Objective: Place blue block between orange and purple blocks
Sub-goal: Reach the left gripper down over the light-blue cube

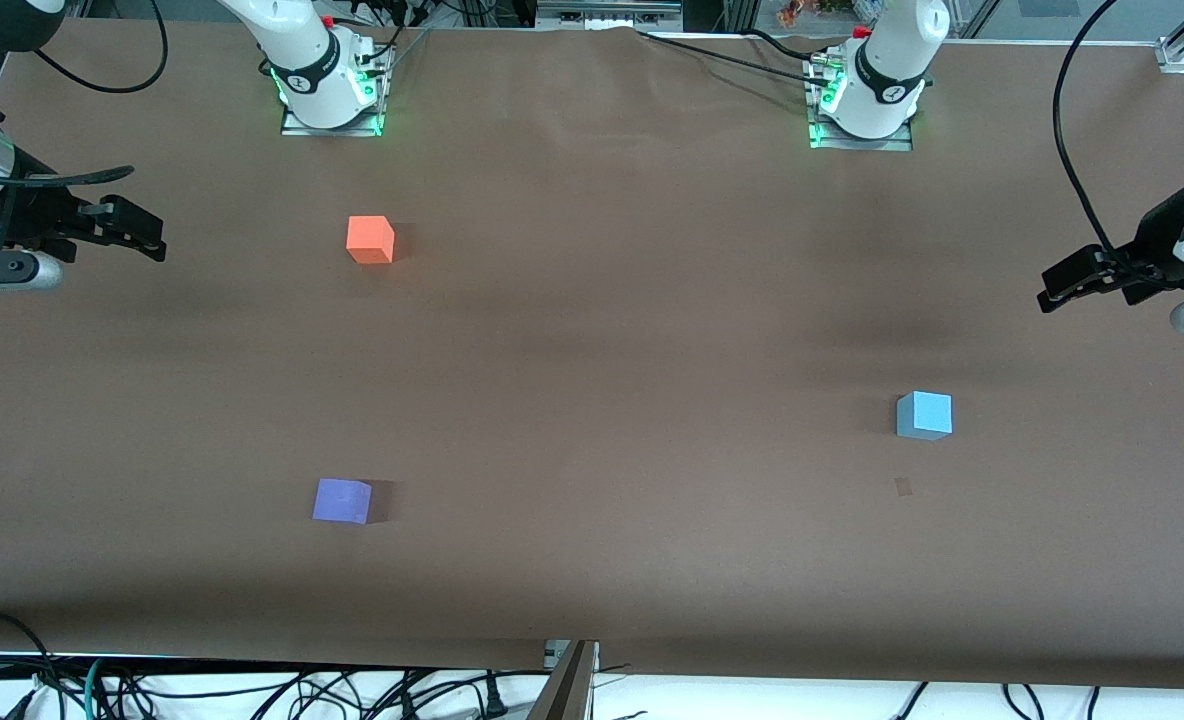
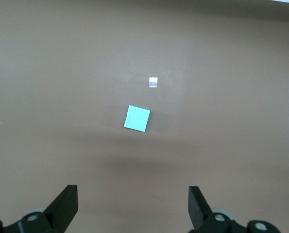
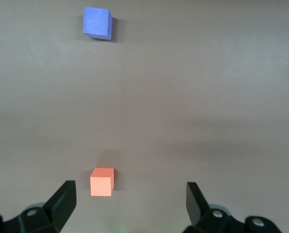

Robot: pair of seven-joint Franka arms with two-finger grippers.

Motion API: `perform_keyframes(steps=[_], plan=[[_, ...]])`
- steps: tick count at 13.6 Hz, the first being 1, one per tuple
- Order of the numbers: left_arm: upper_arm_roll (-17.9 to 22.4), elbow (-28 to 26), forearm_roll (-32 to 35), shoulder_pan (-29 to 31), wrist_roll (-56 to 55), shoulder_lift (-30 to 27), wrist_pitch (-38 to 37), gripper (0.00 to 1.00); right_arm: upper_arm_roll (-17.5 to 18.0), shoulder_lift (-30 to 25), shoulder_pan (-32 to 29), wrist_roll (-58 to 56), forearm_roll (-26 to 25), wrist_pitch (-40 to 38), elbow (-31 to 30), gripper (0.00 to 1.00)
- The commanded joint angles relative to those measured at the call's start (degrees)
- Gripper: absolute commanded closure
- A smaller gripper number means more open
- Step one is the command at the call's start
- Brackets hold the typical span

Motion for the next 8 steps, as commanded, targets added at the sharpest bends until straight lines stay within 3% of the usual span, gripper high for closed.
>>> perform_keyframes(steps=[1, 6, 8], plan=[[-0.19, 1.02, 0.27, 0.33, 0.48, 1.03, -0.78, 0.0, -0.01, -0.18, -0.28, 0.0, 1.07, 0.15, 0.49, 0.0], [-0.19, 1.37, 0.44, -0.37, 0.31, 4.8, -0.6, 0.0, -0.01, -0.18, -0.28, 0.0, 1.07, 0.15, 0.49, 0.0], [-0.11, 1.72, 1.31, -0.37, -0.3, 11.28, -0.52, 0.0, -0.01, -0.18, -0.28, 0.0, 1.16, 0.15, 0.49, 0.0]])
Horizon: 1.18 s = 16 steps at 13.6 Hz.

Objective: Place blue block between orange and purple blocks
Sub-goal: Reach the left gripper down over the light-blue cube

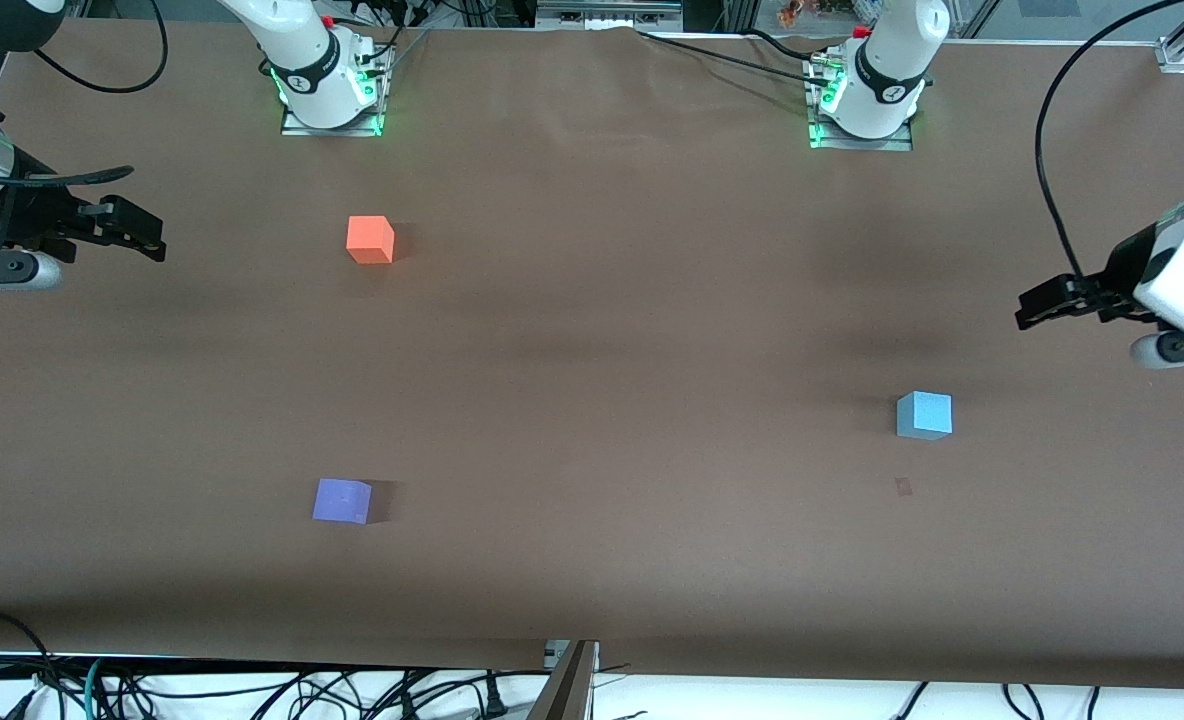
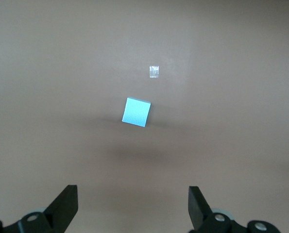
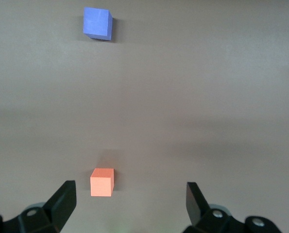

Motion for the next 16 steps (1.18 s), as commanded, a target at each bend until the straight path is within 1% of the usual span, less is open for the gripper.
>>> perform_keyframes(steps=[1, 4, 6, 7, 8, 10, 11, 12, 13, 15, 16], plan=[[0.22, 1.75, 1.44, 0.96, 0.56, 6.61, 0.17, 0.0, 0.0, -0.18, -0.28, 0.0, 1.07, 0.1, 0.46, 0.0], [0.31, 1.75, 0.92, 1.84, 0.66, 7.23, 0.44, 0.0, 0.0, -0.18, -0.28, 0.0, 1.16, 0.1, 0.46, 0.0], [0.14, 0.43, 1.7, 1.59, 3.02, 7.58, 0.44, 0.0, 0.0, -0.18, -0.28, 0.0, 1.16, 0.1, 0.46, 0.0], [0.05, -1.14, 1.79, 1.5, 3.29, 7.66, 0.87, 0.0, 0.0, -0.18, -0.28, 0.0, 1.16, 0.1, 0.46, 0.0], [0.05, -4.81, 1.71, 1.67, 3.38, 7.32, 4.44, 0.0, 0.0, -0.18, -0.28, 0.0, 1.16, 0.1, 0.46, 0.0], [-0.04, -16.39, 1.62, 2.11, 3.47, 5.04, 17.25, 0.0, 0.0, -0.18, -0.28, 0.0, 1.16, 0.1, 0.46, 0.0], [-0.13, -19.23, 1.62, 2.2, 3.47, 4.77, 20.97, 0.0, 0.0, -0.18, -0.28, 0.0, 1.16, 0.1, 0.46, 0.0], [-0.13, -20.04, 1.62, 2.03, 3.47, 5.29, 22.83, 0.0, 0.0, -0.18, -0.28, 0.0, 1.16, 0.1, 0.46, 0.0], [-0.13, -20.05, 1.53, 1.94, 3.47, 7.29, 25.29, 0.0, 0.0, -0.18, -0.28, 0.0, 1.16, 0.1, 0.46, 0.0], [-0.21, -20.05, 1.62, 1.41, 3.47, 14.22, 34.93, 0.0, 0.0, -0.18, -0.28, 0.0, 1.16, 0.1, 0.46, 0.0], [-0.21, -19.88, 1.62, 1.5, 3.73, 16.78, 38.28, 0.0, 0.0, -0.18, -0.28, 0.0, 1.16, 0.1, 0.46, 0.0]])
